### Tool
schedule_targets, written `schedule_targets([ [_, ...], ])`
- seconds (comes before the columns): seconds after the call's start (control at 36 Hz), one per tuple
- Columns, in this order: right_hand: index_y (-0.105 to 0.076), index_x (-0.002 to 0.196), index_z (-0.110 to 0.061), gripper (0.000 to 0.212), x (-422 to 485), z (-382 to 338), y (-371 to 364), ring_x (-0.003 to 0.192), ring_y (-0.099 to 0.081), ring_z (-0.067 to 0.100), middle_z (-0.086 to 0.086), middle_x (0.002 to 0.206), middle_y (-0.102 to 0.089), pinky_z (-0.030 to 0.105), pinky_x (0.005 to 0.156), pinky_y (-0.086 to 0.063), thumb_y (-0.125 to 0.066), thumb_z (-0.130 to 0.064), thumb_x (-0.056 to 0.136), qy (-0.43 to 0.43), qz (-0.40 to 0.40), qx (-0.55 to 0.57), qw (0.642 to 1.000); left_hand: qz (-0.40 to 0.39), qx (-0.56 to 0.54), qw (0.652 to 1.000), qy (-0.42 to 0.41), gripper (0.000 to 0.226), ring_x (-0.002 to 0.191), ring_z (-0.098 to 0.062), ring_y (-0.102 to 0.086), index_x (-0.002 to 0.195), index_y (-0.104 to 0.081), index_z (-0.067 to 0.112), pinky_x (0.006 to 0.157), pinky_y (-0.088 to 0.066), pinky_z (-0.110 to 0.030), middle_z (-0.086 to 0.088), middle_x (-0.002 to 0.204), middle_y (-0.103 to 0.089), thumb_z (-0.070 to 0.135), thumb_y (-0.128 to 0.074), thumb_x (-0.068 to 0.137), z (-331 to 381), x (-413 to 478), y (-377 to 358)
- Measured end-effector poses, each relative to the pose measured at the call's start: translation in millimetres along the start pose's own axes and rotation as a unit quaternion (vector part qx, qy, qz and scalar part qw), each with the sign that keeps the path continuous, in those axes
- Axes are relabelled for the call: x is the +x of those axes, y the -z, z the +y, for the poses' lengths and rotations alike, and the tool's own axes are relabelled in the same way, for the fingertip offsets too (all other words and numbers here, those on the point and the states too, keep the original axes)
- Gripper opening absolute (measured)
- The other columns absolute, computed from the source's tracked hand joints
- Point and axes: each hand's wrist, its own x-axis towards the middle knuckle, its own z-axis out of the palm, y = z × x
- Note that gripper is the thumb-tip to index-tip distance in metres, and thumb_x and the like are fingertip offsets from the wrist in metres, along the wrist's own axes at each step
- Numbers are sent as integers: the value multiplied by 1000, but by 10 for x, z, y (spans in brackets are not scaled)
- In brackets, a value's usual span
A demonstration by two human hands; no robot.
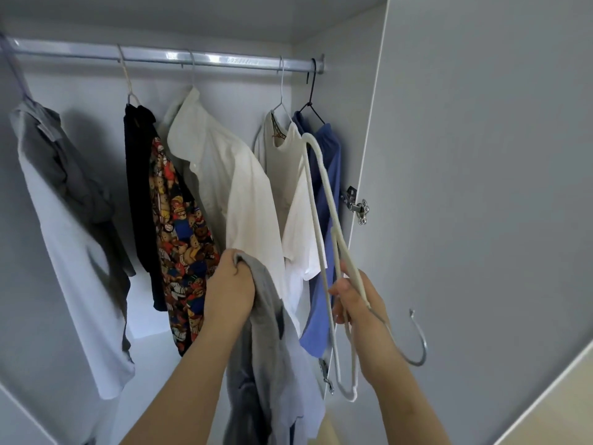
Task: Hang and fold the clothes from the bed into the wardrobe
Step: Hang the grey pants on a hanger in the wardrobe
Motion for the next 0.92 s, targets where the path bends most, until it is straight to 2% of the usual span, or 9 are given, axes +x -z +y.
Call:
schedule_targets([
  [0.14,-66,102,-36,34,-28,55,-46,62,-55,7,-12,73,-62,25,65,-44,-56,-48,72,-45,-16,-6,999,4,61,998,-28,6,67,-15,-47,89,-44,13,55,-35,-30,-4,77,-51,18,-44,92,77,96,-35],
  [0.22,-68,96,-45,19,-75,50,-122,63,-54,8,-5,74,-62,24,64,-46,-66,-45,78,-58,-49,30,997,-24,70,997,-35,11,62,-12,-45,83,-42,15,50,-31,-26,0,71,-49,18,-52,88,146,165,-93],
  [0.31,-69,97,-39,16,-112,29,-136,58,-51,6,-3,73,-61,24,63,-44,-58,-34,86,-79,-47,44,995,-44,62,997,16,12,64,-12,-47,79,-44,19,51,-34,-26,0,75,-51,16,-54,85,195,287,-124],
  [0.42,-67,103,-29,18,-121,-12,-84,54,-49,6,-8,68,-62,21,57,-42,-56,-29,90,-103,-44,46,993,-80,0,985,154,19,94,-29,-57,104,-57,9,77,-49,-36,-16,106,-59,7,-49,88,265,550,-112],
  [0.53,-71,95,-25,27,-142,-53,-22,51,-45,11,-2,68,-60,19,50,-39,-60,-40,75,-116,-55,78,989,-67,-65,963,252,44,127,-33,-43,139,-32,-8,101,-40,-35,-24,138,-42,8,-39,99,250,826,14],
  [0.58,-71,96,-21,35,-151,-70,-5,51,-45,13,1,70,-60,21,48,-37,-58,-42,71,-122,-77,80,986,-50,-55,968,238,43,123,-34,-46,137,-35,-7,100,-40,-38,-24,134,-46,7,-41,98,217,936,85],
  [0.67,-66,102,-5,48,-141,-87,0,50,-44,14,3,70,-60,23,48,-35,-58,-41,72,-145,-118,48,981,-29,-48,981,185,36,96,-34,-55,128,-45,-5,81,-47,-38,-22,106,-55,7,-48,94,211,994,207],
  [0.75,-63,102,2,53,-119,-98,-16,48,-44,14,3,67,-60,24,47,-33,-58,-39,70,-177,-122,14,977,-4,-9,992,123,21,98,-35,-56,108,-56,3,89,-50,-44,-20,105,-58,14,-55,90,192,1015,289],
  [0.92,-66,89,-4,44,-84,-118,2,46,-45,14,4,67,-62,23,46,-33,-58,-40,64,-243,-130,-51,960,64,66,996,-3,13,69,-20,-47,97,-58,10,73,-44,-38,-9,90,-56,17,-48,93,262,945,373],
])
